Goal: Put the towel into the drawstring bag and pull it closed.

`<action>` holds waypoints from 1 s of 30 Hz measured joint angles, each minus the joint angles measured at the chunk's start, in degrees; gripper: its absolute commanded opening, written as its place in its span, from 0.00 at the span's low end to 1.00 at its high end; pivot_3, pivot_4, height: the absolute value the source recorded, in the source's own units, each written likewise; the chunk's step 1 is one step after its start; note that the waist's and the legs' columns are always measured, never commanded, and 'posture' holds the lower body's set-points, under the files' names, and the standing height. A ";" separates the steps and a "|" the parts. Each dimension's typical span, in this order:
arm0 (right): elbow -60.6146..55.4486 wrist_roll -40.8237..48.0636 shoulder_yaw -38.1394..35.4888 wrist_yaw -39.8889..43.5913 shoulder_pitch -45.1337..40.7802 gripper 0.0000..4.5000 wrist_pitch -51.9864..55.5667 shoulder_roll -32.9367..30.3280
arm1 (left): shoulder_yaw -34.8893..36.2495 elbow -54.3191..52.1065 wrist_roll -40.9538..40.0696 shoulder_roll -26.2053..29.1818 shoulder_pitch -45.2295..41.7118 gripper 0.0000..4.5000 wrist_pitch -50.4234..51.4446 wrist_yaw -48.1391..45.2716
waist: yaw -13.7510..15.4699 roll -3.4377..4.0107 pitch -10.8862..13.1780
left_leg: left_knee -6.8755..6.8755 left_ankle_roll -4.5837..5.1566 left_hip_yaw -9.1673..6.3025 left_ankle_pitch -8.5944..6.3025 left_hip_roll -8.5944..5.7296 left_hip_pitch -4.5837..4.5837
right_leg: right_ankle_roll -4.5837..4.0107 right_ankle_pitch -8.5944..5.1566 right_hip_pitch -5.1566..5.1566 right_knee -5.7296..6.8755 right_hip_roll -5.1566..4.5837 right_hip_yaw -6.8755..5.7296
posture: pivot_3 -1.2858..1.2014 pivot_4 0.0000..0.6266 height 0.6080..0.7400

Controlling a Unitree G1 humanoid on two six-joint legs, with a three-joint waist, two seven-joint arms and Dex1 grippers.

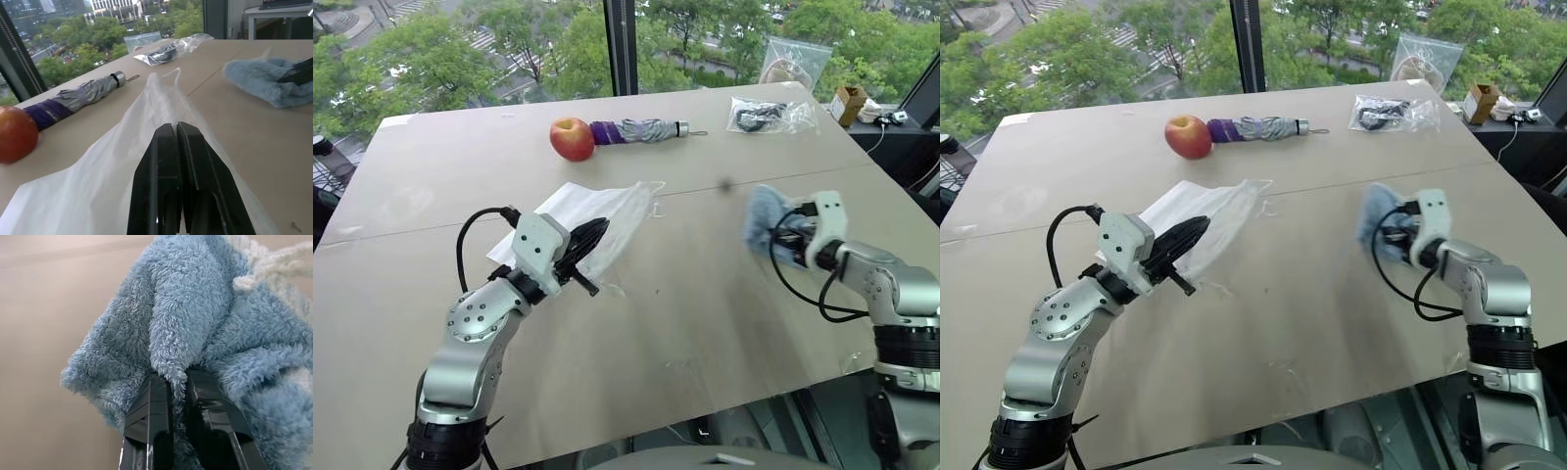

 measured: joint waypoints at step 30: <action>-13.35 -1.04 23.84 6.27 -7.91 0.01 0.15 -0.18 | -7.28 1.98 -3.31 -2.53 -3.29 0.00 1.11 -4.02 | 1.21 0.10 0.21 | -0.11 0.00 -0.12 0.00 -0.03 -0.29 | -0.05 -0.02 -0.24 -0.08 -0.05 -0.22 | 0.52 0.24 1.00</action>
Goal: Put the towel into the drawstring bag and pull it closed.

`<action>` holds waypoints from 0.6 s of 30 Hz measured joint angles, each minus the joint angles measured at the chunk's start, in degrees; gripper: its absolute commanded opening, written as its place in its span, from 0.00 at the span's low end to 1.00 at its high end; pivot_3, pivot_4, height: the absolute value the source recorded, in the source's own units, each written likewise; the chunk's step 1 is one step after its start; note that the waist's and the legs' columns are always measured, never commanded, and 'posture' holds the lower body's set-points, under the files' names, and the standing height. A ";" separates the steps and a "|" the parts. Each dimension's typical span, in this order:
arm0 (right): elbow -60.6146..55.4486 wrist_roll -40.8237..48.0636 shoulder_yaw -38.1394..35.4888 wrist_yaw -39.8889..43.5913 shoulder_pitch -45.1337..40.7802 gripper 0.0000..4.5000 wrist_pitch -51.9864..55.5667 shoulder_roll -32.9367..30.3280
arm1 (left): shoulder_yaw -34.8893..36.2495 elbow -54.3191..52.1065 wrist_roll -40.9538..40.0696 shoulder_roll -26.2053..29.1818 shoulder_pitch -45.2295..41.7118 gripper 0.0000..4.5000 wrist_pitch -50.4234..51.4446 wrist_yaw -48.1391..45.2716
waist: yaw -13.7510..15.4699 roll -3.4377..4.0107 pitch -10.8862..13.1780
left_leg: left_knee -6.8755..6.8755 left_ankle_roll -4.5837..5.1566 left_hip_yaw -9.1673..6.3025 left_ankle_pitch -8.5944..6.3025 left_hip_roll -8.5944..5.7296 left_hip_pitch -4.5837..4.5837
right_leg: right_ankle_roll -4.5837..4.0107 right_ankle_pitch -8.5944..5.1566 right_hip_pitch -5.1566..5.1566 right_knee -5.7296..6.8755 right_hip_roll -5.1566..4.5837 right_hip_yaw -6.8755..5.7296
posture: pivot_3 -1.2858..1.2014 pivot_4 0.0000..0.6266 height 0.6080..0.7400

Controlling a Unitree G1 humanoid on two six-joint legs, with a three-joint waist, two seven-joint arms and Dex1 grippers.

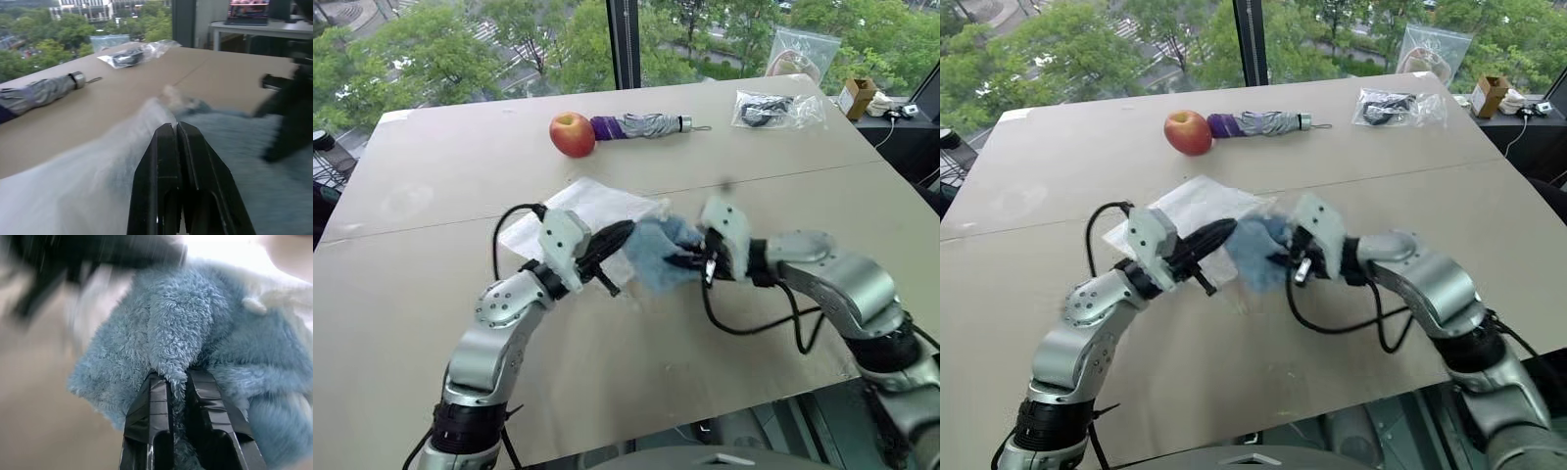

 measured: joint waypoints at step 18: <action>27.28 33.22 -37.04 -35.07 -0.02 0.36 5.93 31.52 | -0.56 -1.72 -3.40 -1.62 -1.43 0.00 1.48 0.34 | -0.04 0.10 0.02 | 0.04 -0.01 -0.13 0.01 -0.08 -0.28 | 0.06 0.04 -0.06 -0.07 -0.30 -0.19 | 0.52 0.24 1.00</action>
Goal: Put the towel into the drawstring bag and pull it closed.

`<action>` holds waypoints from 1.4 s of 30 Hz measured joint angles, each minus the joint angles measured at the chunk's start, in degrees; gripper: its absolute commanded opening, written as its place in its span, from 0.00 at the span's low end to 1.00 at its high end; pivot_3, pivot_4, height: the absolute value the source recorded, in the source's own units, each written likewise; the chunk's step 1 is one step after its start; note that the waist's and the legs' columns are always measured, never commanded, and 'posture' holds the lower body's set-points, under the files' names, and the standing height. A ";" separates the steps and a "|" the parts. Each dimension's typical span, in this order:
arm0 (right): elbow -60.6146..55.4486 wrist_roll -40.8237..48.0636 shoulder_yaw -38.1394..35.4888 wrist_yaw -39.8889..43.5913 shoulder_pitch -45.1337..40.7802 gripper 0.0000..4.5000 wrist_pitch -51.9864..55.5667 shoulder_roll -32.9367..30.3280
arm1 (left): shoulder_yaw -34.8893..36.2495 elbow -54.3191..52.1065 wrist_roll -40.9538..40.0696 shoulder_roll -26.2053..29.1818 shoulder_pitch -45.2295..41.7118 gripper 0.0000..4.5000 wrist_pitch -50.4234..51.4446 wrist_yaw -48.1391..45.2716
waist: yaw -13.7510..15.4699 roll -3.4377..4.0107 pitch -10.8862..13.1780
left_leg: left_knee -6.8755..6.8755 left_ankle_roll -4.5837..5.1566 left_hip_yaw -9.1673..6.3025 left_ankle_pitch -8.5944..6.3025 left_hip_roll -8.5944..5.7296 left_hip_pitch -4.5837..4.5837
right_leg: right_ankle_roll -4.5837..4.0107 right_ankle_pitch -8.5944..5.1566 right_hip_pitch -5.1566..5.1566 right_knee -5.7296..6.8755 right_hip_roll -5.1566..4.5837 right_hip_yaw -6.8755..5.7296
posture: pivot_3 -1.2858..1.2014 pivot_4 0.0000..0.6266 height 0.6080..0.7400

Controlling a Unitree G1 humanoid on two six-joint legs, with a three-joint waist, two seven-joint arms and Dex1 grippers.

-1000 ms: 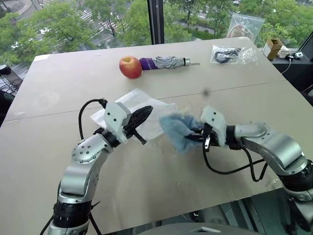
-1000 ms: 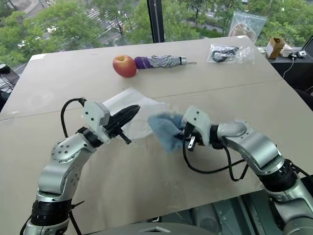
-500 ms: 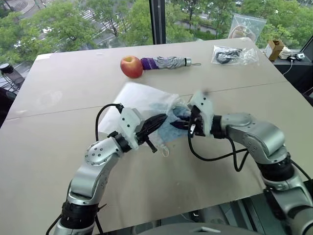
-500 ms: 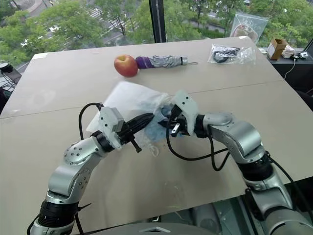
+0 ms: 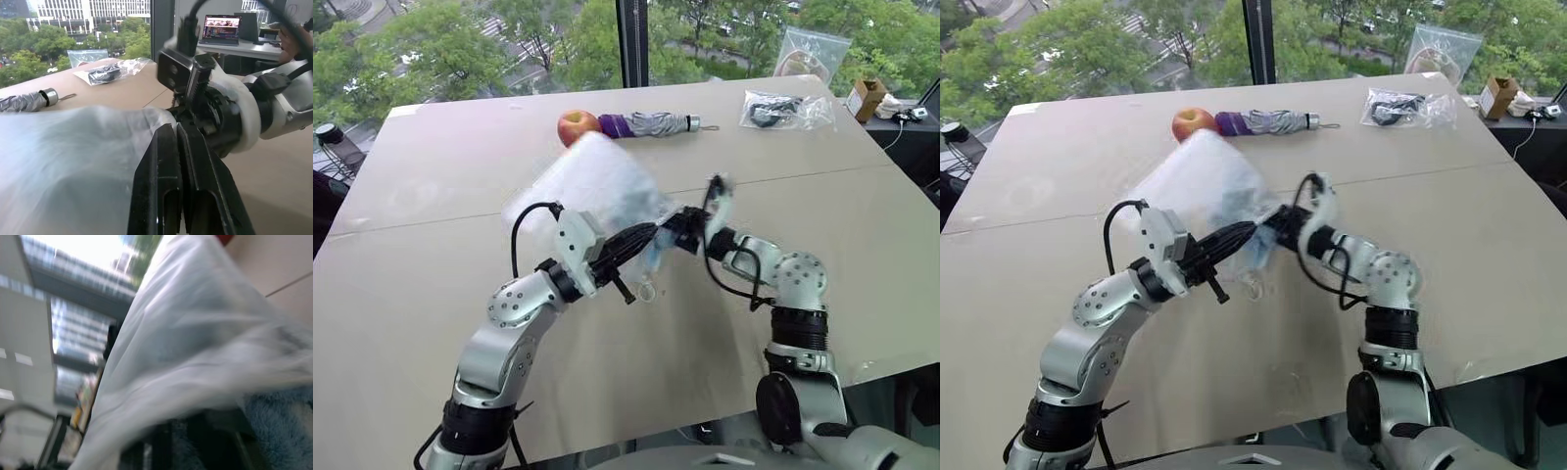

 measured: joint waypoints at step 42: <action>0.16 -28.45 26.00 11.61 -3.51 0.01 -22.67 -3.19 | 0.94 8.42 -0.05 -3.63 -6.06 0.00 0.98 -0.62 | -1.19 0.05 0.00 | 0.06 -0.07 -0.45 0.05 0.08 -0.28 | -0.03 0.01 -0.26 0.21 0.38 -0.24 | 0.52 0.24 1.00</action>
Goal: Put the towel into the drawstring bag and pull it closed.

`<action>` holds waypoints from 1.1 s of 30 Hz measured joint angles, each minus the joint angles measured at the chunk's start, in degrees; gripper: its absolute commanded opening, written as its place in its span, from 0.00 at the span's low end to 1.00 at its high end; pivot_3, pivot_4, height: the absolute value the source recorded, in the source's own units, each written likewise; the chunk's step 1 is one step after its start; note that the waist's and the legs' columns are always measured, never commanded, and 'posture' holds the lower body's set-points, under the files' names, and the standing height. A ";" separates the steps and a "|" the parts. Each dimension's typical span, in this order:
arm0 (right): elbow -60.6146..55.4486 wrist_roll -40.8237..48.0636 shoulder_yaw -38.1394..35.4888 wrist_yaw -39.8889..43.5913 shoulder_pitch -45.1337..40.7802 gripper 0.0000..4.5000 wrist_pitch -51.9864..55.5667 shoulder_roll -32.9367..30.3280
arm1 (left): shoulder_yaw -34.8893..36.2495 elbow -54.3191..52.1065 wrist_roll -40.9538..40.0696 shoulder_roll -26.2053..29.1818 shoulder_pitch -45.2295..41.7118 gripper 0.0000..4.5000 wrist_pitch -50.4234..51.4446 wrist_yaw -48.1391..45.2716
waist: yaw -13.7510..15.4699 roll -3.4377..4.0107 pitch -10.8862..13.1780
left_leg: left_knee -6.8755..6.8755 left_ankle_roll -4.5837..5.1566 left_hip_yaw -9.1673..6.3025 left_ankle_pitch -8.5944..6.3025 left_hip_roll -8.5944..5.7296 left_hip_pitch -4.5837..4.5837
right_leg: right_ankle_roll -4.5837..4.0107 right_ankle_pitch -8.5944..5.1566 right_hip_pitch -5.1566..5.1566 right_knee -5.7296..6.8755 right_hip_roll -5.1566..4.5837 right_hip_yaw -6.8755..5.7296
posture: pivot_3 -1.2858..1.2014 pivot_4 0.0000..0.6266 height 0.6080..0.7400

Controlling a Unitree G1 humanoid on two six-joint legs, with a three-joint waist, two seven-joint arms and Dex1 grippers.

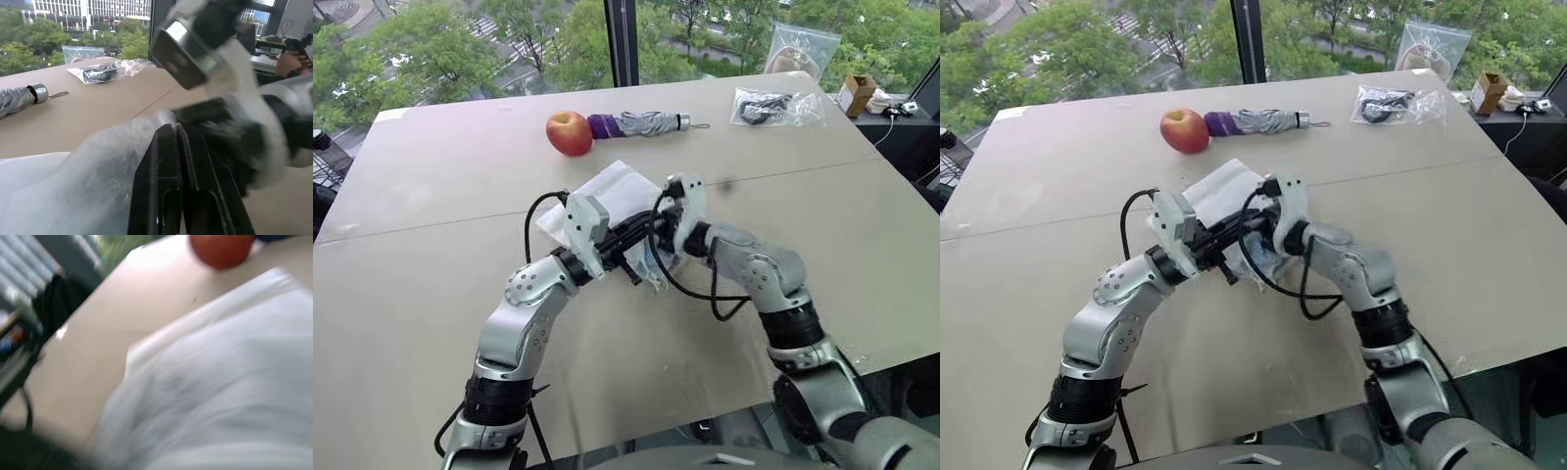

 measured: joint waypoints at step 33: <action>-13.78 -8.09 -0.99 10.85 13.69 0.28 0.03 -20.80 | 0.24 0.21 0.08 -0.23 -0.05 0.00 -0.21 -0.60 | 1.48 0.08 0.04 | 0.11 -0.18 -0.64 0.13 -0.39 0.00 | -0.10 0.07 0.31 -0.15 -0.23 -0.36 | 0.52 0.24 1.00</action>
